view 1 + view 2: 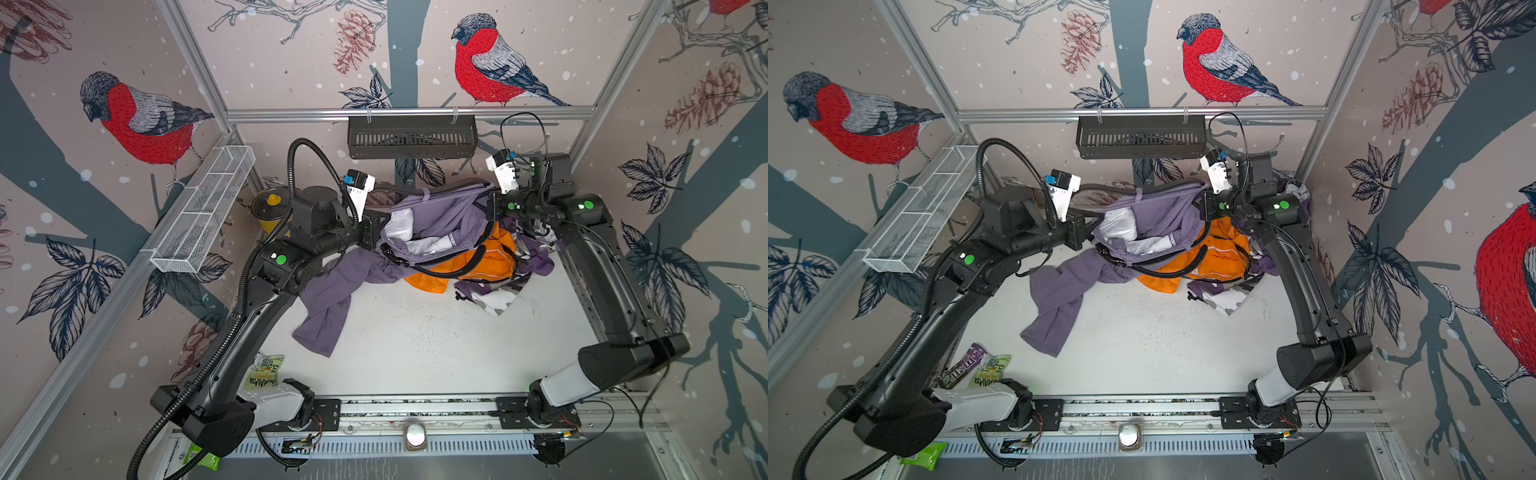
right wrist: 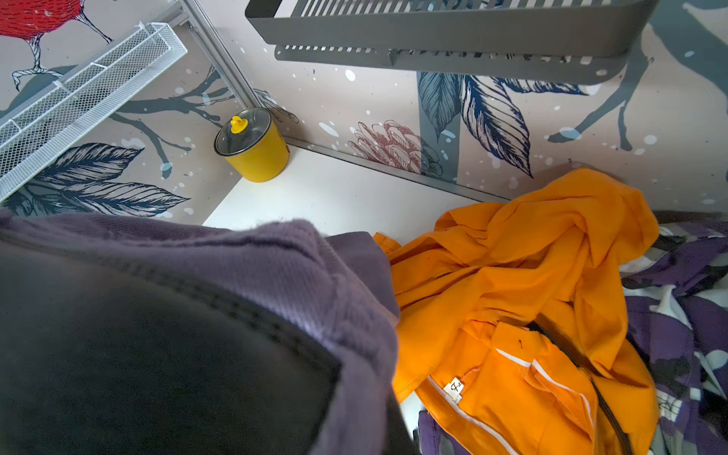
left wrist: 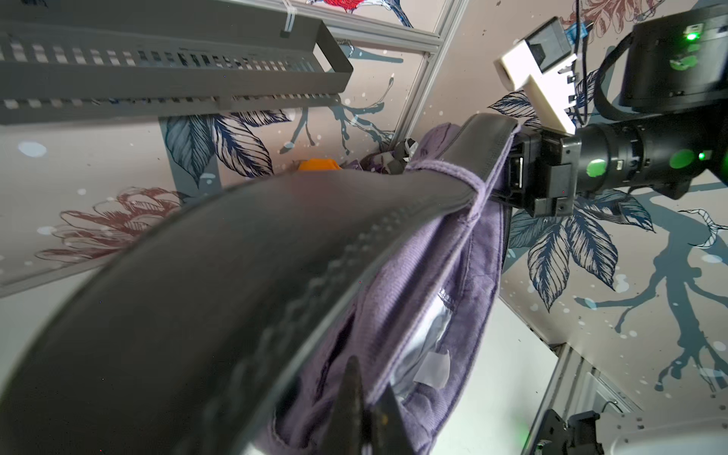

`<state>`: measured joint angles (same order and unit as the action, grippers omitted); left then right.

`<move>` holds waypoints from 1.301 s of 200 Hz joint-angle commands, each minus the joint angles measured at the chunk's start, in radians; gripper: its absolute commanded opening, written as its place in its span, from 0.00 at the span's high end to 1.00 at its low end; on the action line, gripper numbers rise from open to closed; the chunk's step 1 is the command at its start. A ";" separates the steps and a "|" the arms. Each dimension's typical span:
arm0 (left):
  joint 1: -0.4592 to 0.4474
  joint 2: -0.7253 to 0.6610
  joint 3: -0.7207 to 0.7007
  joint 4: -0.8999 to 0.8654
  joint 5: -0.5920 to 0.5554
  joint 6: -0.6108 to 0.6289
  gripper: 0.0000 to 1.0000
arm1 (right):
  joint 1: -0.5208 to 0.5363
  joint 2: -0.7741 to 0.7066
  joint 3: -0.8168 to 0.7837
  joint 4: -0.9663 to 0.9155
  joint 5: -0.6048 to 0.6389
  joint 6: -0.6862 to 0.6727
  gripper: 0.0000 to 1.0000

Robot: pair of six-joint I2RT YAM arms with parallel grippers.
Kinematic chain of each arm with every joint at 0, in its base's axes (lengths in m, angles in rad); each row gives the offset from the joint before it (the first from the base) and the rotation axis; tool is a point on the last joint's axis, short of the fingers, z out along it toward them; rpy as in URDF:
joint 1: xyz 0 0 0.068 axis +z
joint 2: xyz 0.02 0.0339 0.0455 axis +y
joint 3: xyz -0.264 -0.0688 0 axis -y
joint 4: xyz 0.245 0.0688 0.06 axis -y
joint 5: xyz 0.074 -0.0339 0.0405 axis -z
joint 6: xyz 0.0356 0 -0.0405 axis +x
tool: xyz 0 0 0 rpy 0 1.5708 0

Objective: Remove the belt from the trousers
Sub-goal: Adjust the trousers at the center of the board.

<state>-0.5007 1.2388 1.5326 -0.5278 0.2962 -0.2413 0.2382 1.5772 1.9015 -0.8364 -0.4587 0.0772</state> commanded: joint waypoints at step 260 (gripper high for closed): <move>0.085 0.337 -0.396 0.433 0.207 -0.412 1.00 | 0.684 -0.003 -0.995 0.895 0.478 -0.132 0.01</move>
<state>-0.4194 1.5784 1.1290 -0.1654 0.4763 -0.6308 0.9199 1.5318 0.9188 -0.0303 0.0288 0.0002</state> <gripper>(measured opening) 0.059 0.992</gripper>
